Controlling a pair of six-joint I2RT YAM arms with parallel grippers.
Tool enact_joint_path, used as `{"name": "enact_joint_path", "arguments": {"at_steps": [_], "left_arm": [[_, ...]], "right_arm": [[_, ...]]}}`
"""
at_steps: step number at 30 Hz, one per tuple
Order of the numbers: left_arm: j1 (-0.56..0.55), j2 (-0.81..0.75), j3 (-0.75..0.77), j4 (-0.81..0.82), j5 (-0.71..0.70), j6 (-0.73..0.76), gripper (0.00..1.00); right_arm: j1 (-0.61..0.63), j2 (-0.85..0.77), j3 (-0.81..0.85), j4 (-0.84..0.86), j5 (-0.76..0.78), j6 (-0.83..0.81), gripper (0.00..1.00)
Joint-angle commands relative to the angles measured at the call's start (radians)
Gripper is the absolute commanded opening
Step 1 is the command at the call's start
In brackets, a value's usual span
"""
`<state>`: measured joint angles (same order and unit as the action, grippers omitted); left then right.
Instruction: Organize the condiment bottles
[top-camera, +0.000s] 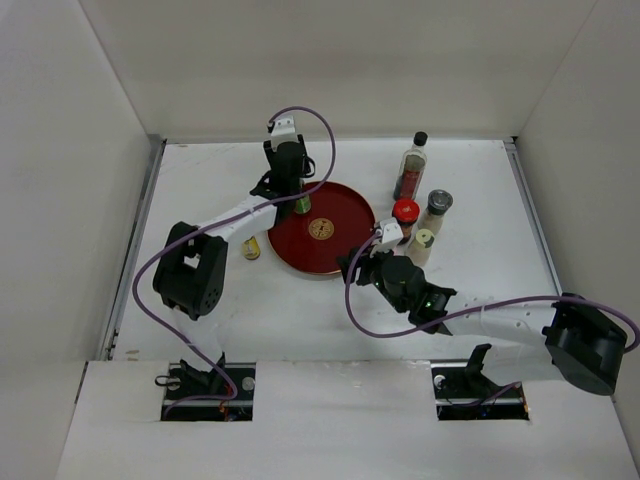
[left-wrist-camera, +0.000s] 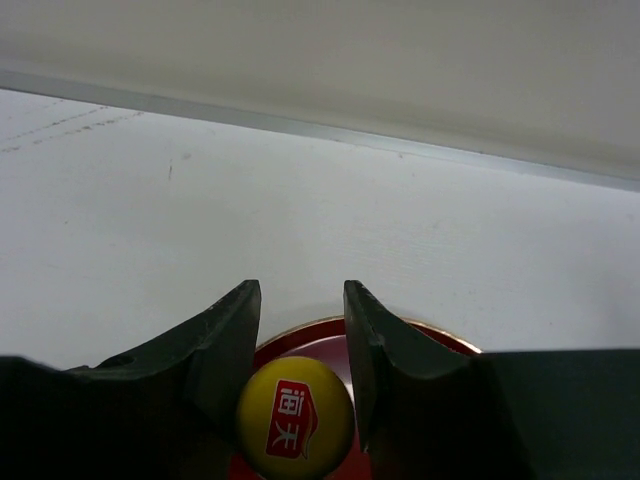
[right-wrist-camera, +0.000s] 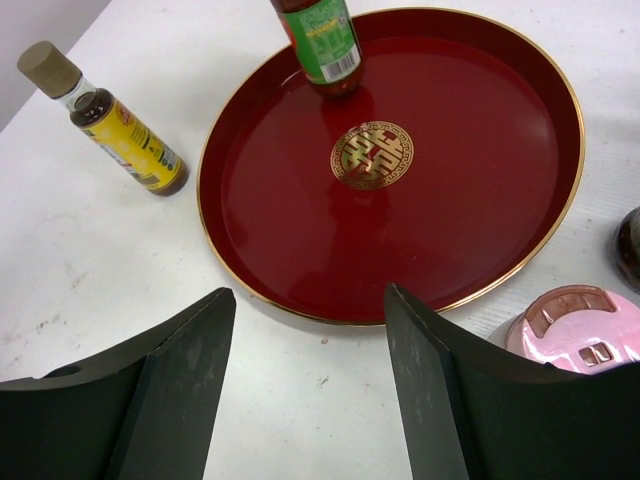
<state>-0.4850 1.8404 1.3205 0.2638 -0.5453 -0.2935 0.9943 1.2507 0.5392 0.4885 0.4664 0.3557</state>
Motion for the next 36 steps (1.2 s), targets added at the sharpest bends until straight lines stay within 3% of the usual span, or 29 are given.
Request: {"name": "enact_joint_path", "arguments": {"at_steps": [1,3,13,15,19,24,30,33,36], "left_arm": [[-0.017,-0.049,-0.013,0.178,-0.008,0.005,0.42],[-0.020,-0.052,-0.027,0.187,-0.008,0.005,0.45],[-0.034,-0.098,-0.049,0.183,-0.027,0.020,0.43],[-0.042,-0.147,-0.078,0.183,-0.034,0.022,0.48],[-0.045,-0.274,-0.159,0.207,-0.065,0.020,0.67],[-0.048,-0.473,-0.314,0.186,-0.108,0.005,0.73],[-0.043,-0.726,-0.521,-0.081,-0.125,-0.107,0.75],[-0.034,-0.815,-0.570,-0.243,-0.099,-0.153,0.74],[-0.037,-0.872,-0.618,-0.308,-0.082,-0.180,0.72]], "right_arm": [[-0.010,-0.022,-0.005,0.065,-0.005,0.011,0.68],[-0.009,-0.023,-0.005,0.065,-0.005,0.011,0.68],[-0.021,-0.051,-0.018,0.065,-0.005,0.011,0.69],[-0.018,-0.047,-0.013,0.061,-0.005,0.011,0.69],[-0.018,-0.046,-0.013,0.067,-0.005,0.012,0.71],[-0.021,-0.051,-0.016,0.067,-0.005,0.015,0.73],[-0.023,-0.057,-0.019,0.067,-0.005,0.022,0.69],[-0.026,-0.037,-0.015,0.068,-0.008,0.023,0.69],[-0.023,-0.020,-0.008,0.070,-0.012,0.025,0.71]]}}
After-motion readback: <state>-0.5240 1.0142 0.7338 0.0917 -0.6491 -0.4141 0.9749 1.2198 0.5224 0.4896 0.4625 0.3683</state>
